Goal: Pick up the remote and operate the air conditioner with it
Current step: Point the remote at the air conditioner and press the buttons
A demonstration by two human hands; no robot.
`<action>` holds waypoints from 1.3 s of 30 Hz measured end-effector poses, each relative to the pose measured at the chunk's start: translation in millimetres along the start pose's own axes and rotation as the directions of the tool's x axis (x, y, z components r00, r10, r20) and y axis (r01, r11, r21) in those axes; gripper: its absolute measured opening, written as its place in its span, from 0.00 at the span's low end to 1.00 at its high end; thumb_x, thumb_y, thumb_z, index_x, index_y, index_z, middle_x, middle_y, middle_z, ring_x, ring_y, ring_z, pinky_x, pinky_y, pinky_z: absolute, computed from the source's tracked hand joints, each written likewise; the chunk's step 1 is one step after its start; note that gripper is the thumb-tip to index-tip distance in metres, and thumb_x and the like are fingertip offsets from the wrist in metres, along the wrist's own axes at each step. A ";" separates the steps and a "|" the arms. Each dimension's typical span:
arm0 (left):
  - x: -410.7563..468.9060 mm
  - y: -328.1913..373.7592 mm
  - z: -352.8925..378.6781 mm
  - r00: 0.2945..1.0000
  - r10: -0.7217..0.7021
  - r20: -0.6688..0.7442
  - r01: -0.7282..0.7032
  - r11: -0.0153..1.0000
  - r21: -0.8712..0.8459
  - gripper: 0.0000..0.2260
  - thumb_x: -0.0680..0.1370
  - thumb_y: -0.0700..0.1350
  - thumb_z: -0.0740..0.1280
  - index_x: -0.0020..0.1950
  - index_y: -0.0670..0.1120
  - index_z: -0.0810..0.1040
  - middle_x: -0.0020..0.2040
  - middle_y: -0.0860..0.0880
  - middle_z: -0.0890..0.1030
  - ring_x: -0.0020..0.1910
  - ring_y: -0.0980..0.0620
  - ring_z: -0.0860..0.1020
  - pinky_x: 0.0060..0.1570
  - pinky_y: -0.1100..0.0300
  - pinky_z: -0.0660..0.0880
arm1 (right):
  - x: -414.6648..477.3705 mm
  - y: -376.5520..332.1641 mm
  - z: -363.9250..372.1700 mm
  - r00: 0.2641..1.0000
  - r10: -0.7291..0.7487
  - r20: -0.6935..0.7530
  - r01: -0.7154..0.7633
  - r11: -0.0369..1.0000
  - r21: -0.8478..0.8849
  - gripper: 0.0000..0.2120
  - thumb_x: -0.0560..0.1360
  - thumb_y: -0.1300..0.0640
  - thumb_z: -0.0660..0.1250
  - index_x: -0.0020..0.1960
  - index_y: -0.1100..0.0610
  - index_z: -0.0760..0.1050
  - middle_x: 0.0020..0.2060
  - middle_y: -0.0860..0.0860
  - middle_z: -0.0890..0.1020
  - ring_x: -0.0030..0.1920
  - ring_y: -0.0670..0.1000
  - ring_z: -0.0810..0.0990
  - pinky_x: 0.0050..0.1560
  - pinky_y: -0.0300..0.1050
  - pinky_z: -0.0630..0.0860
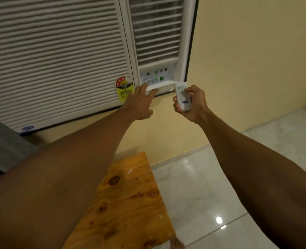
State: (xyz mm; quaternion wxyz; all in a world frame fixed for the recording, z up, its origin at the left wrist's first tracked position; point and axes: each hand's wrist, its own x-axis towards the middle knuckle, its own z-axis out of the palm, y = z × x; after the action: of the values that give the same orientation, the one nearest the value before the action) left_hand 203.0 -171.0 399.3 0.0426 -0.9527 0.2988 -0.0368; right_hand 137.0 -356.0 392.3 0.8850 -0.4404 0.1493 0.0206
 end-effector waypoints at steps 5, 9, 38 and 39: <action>7.7 -9.2 -35.0 0.998 0.008 -0.057 -0.008 1.000 0.009 0.36 0.75 0.50 0.68 0.78 0.52 0.53 0.77 0.41 0.53 0.73 0.40 0.58 0.65 0.42 0.64 | 0.9 -33.5 19.9 1.000 -0.011 0.023 0.012 0.999 -0.039 0.14 0.73 0.58 0.53 0.53 0.64 0.70 0.33 0.58 0.74 0.26 0.54 0.72 0.26 0.38 0.70; 8.6 -16.4 -49.8 0.994 0.019 -0.105 -0.018 1.000 0.012 0.36 0.74 0.50 0.69 0.78 0.51 0.54 0.76 0.41 0.55 0.72 0.40 0.59 0.65 0.40 0.64 | 1.3 -43.1 30.2 0.999 0.007 0.039 -0.004 0.997 -0.075 0.11 0.73 0.59 0.55 0.51 0.63 0.70 0.32 0.57 0.75 0.25 0.53 0.73 0.25 0.38 0.71; -25.3 -25.8 -15.3 0.999 -0.032 -0.020 0.032 0.999 0.027 0.35 0.75 0.51 0.68 0.77 0.51 0.54 0.76 0.40 0.56 0.74 0.39 0.57 0.66 0.40 0.64 | 19.0 5.4 39.6 0.951 -0.178 -0.254 0.020 0.852 -0.523 0.28 0.68 0.70 0.72 0.55 0.51 0.59 0.58 0.63 0.72 0.44 0.58 0.79 0.23 0.38 0.76; -28.7 -28.4 -12.4 0.999 -0.040 -0.010 0.041 0.999 0.026 0.35 0.75 0.52 0.68 0.77 0.51 0.54 0.76 0.40 0.56 0.74 0.39 0.57 0.66 0.40 0.64 | 19.6 10.1 41.0 0.945 -0.192 -0.264 0.022 0.844 -0.535 0.27 0.67 0.69 0.72 0.54 0.52 0.59 0.57 0.63 0.73 0.41 0.59 0.80 0.22 0.38 0.76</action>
State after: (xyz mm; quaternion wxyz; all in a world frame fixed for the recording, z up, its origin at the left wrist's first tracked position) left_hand 194.4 -132.1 413.3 0.0528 -0.9577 0.2792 -0.0460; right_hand 164.1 -319.5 402.2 0.6963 -0.6708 0.2488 -0.0580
